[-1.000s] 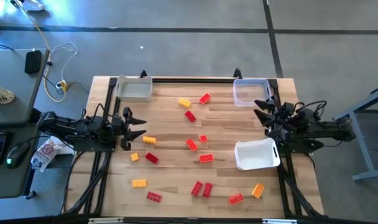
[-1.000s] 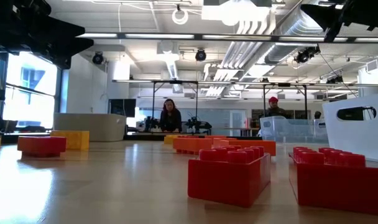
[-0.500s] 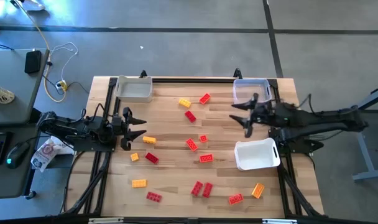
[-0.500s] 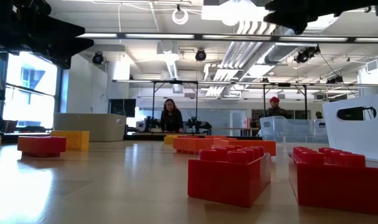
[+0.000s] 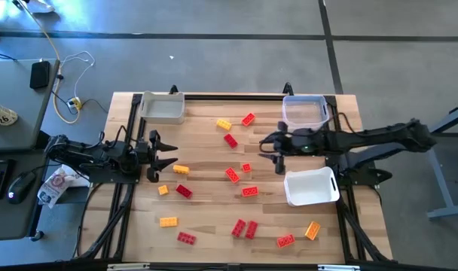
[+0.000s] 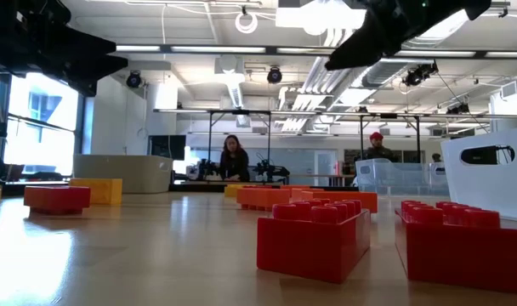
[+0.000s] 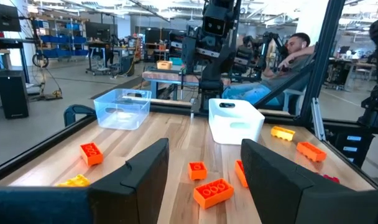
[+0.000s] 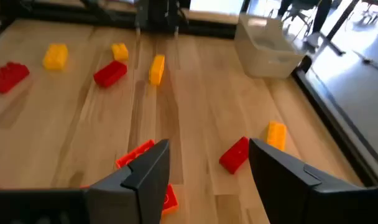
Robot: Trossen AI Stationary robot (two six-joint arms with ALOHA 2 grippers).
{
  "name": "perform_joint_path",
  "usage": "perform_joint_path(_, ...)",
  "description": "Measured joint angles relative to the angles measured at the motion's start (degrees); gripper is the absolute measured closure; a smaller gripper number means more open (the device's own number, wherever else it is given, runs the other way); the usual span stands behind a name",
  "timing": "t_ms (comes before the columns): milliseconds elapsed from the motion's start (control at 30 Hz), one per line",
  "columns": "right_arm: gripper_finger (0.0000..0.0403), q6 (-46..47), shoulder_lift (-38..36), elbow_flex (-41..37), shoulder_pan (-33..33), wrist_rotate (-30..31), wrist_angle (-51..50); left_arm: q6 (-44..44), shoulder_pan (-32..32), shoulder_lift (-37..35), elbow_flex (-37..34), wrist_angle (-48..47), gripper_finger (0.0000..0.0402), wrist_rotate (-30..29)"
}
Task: Sort & place blocks by color
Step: Put the orange block into the transparent bin
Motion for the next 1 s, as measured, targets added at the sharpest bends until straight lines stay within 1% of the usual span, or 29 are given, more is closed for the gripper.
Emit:
perform_joint_path(300, 0.0198, -0.2, 10.0, 1.9, -0.1, -0.6, 0.1, 0.0, 0.0, 0.0, 0.0, -0.5, 0.0211, -0.1)
perform_joint_path(367, 0.0198, -0.5, 12.3, 3.0, -0.6, -2.5, 0.0, -0.2, 0.0, 0.0, 0.0, -0.5, 0.0211, -0.1)
perform_joint_path(500, 0.0198, -0.6, 17.3, 6.5, -2.7, -8.8, 0.0, -1.5, 0.0, 0.0, 0.0, -0.5, 0.0211, -0.1)
perform_joint_path(633, 0.0198, -2.7, 22.3, 10.3, -4.2, -12.9, -3.1, -1.5, 0.0, 0.0, 0.0, -0.5, 0.0211, -0.1)
perform_joint_path(767, 0.0198, -5.3, 26.5, 13.4, -4.5, -14.7, -6.5, -1.7, 0.0, 0.0, 0.0, -0.5, 0.0211, -0.1)
perform_joint_path(1000, 0.0198, -8.1, 32.5, 16.8, -4.5, -14.8, -10.7, -1.7, 0.0, 0.0, 0.0, -0.8, 0.0211, -0.1)
